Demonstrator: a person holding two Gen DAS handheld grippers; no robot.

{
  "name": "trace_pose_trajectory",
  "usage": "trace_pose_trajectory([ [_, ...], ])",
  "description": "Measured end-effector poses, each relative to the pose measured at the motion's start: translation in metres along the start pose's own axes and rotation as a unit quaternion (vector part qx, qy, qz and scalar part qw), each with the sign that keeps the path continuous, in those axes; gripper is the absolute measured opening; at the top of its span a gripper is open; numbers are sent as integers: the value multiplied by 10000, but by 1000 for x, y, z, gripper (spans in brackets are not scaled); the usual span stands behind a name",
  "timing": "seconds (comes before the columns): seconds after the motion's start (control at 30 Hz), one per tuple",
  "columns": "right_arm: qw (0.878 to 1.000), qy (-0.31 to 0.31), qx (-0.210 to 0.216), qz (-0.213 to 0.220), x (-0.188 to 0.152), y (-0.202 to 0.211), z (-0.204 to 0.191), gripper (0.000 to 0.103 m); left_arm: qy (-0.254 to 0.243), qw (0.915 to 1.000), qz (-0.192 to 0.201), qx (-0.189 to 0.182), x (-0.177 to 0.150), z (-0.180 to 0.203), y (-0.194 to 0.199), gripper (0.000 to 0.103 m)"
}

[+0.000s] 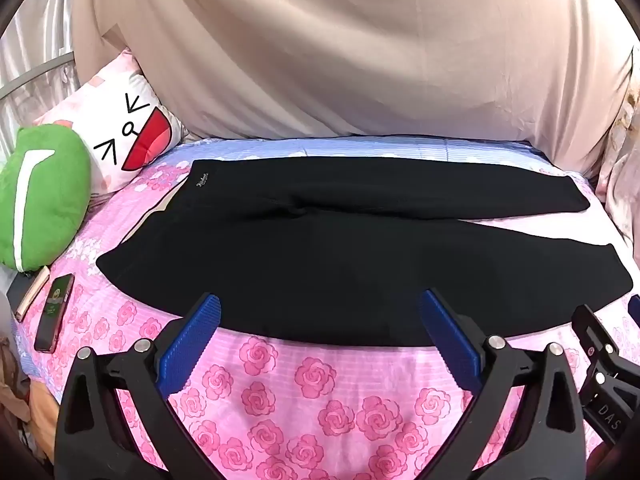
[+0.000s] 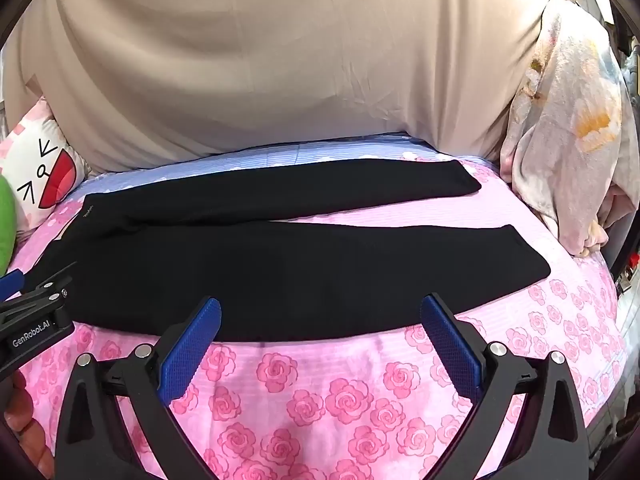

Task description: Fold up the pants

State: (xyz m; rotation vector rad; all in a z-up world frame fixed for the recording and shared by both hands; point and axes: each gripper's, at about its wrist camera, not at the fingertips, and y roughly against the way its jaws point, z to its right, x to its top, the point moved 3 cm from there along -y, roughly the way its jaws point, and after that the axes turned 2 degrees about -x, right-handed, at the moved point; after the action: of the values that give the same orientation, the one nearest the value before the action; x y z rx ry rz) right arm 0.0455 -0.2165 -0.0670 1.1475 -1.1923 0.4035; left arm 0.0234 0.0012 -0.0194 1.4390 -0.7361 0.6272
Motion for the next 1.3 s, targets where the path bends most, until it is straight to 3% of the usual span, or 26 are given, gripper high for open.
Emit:
trace_pose_trajectory([
  [0.23,9999,10,26,-170,-2,-8,-4,98,-195,9997,-15,161,7,6,-3,98],
  [1.3,10000,-1,9,-75,1,-10,-4,98,-266,9992,-23,284,0,6,-14,98],
])
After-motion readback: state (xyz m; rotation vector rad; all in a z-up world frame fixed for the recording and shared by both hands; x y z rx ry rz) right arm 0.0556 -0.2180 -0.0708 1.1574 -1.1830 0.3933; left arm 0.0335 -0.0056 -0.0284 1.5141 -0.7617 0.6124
